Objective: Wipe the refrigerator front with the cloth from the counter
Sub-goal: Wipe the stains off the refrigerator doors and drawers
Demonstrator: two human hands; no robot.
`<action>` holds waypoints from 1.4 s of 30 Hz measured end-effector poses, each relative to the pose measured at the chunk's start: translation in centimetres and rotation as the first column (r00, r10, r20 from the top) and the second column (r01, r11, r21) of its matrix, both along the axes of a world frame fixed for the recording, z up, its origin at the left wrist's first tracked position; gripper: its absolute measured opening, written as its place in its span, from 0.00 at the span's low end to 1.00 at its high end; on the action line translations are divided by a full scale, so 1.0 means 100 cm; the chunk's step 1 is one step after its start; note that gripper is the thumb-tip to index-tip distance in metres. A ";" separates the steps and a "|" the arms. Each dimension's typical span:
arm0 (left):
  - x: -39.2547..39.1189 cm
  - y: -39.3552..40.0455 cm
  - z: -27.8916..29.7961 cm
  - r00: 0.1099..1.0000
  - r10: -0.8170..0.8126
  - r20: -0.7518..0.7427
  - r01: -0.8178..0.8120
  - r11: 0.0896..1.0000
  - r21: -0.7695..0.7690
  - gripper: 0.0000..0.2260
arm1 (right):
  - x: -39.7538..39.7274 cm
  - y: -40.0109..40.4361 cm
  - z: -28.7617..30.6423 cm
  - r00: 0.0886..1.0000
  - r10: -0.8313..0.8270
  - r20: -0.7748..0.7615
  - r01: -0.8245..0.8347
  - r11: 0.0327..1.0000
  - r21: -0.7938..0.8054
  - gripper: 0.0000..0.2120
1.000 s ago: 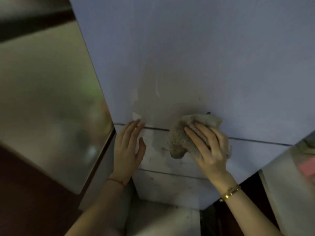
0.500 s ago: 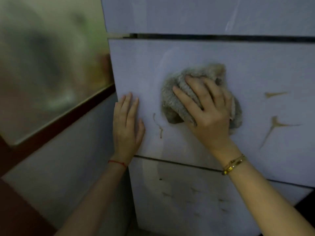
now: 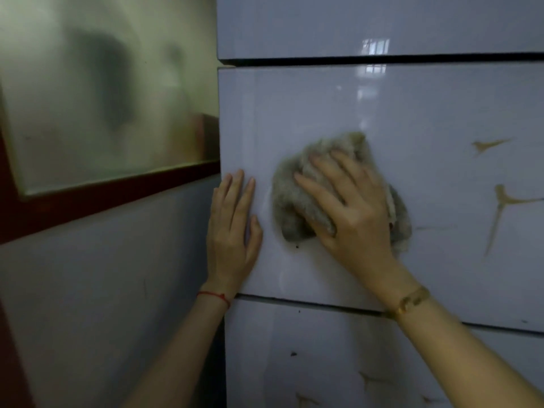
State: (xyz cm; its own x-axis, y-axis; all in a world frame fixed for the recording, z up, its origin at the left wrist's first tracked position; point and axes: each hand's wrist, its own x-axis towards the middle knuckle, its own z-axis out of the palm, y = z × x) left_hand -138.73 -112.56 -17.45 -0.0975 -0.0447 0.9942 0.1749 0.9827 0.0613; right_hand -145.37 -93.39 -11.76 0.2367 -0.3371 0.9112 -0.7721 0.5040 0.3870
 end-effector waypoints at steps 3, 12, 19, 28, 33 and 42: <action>0.001 -0.001 0.000 1.000 -0.012 -0.008 0.012 1.000 -0.010 0.22 | 0.003 0.014 -0.054 0.999 -0.017 -0.043 0.025 0.982 0.188 0.17; 0.001 0.000 -0.001 1.000 -0.005 -0.016 0.005 1.000 0.000 0.22 | -0.005 0.006 0.045 0.998 -0.061 0.013 0.062 0.990 -0.124 0.19; 0.000 -0.002 -0.002 1.000 -0.009 -0.019 0.009 1.000 -0.005 0.23 | -0.004 0.030 -0.040 0.991 -0.064 -0.121 0.092 0.964 0.248 0.19; -0.002 -0.003 -0.003 1.000 -0.005 -0.015 0.005 1.000 0.002 0.22 | -0.003 -0.005 0.034 1.000 -0.013 -0.012 0.012 0.994 -0.107 0.19; -0.001 -0.003 -0.002 1.000 0.002 -0.015 -0.002 1.000 -0.004 0.23 | -0.003 0.027 -0.035 0.993 -0.072 -0.090 0.085 0.986 0.147 0.23; -0.002 -0.002 -0.003 1.000 -0.004 -0.014 0.004 1.000 0.012 0.23 | -0.008 -0.003 0.088 0.998 -0.052 -0.029 0.045 0.976 -0.213 0.19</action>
